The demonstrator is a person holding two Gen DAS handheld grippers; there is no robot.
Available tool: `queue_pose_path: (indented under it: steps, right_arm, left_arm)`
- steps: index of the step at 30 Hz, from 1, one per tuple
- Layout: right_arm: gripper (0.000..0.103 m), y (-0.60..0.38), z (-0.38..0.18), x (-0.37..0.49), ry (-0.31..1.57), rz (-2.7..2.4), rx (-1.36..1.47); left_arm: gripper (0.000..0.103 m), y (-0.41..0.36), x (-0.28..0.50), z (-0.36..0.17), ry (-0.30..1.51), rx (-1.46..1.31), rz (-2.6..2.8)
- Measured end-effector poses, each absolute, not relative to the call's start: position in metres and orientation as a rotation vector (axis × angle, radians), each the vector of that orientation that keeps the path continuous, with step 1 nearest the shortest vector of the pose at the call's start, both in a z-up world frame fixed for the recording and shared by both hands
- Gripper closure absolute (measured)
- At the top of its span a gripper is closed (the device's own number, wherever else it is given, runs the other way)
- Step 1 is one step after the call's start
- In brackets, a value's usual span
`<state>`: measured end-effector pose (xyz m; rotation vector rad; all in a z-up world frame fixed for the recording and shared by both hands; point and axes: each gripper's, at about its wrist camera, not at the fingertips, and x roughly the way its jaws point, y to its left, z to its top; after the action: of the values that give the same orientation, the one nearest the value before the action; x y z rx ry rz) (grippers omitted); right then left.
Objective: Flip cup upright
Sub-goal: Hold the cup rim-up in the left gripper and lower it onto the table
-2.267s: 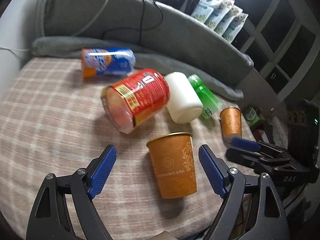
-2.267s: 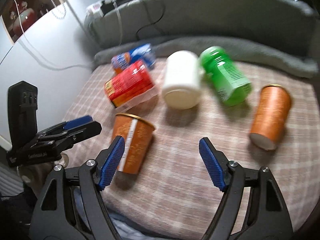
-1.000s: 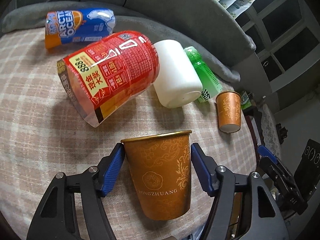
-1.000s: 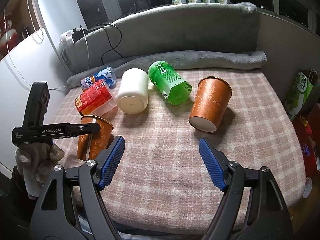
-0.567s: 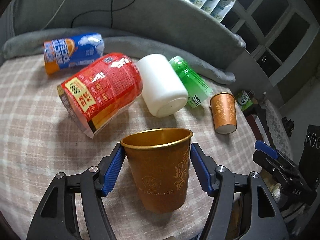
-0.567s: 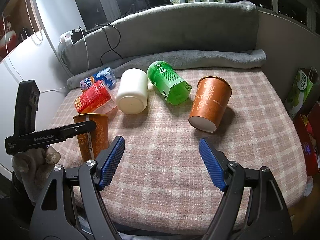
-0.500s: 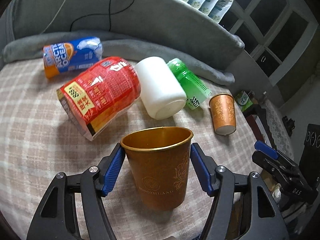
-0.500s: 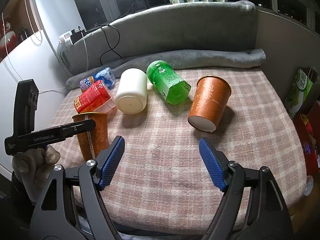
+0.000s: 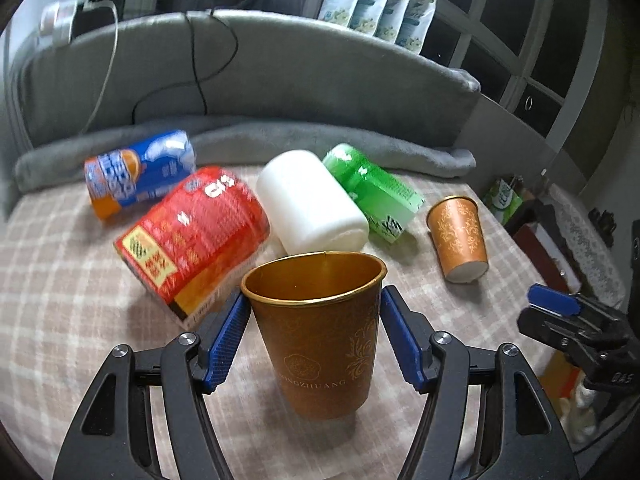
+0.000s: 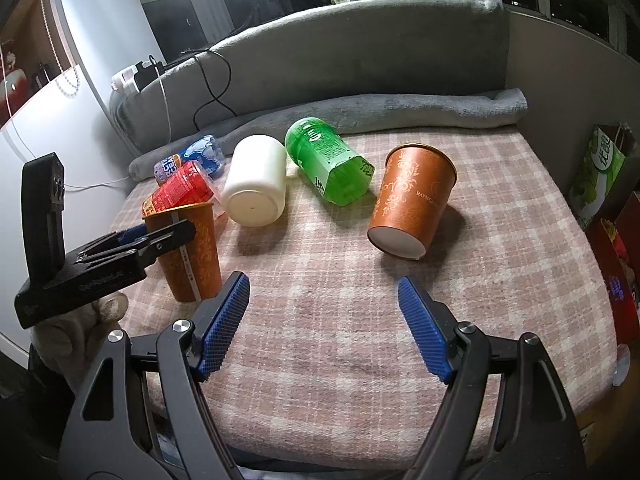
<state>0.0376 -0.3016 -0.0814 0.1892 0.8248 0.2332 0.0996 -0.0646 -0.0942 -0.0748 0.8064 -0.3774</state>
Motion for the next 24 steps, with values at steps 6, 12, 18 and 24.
queue_pose_path:
  steps: [6,12,18,24]
  right_arm:
    - [0.023,-0.306,-0.081,0.037,0.824,0.228,0.201]
    - [0.023,-0.305,-0.081,0.036,0.819,0.233,0.206]
    - [0.023,-0.3,-0.079,0.034,0.818,0.243,0.201]
    - [0.023,-0.299,-0.077,0.032,0.812,0.246,0.201]
  left_arm:
    - [0.037,-0.08,0.089,-0.098,0.729,0.03,-0.351]
    - [0.037,-0.084,0.075,-0.096,0.706,0.067,-0.359]
    - [0.037,-0.082,0.069,-0.094,0.731,0.047,-0.386]
    - [0.037,-0.078,0.067,-0.093,0.757,0.015,-0.404]
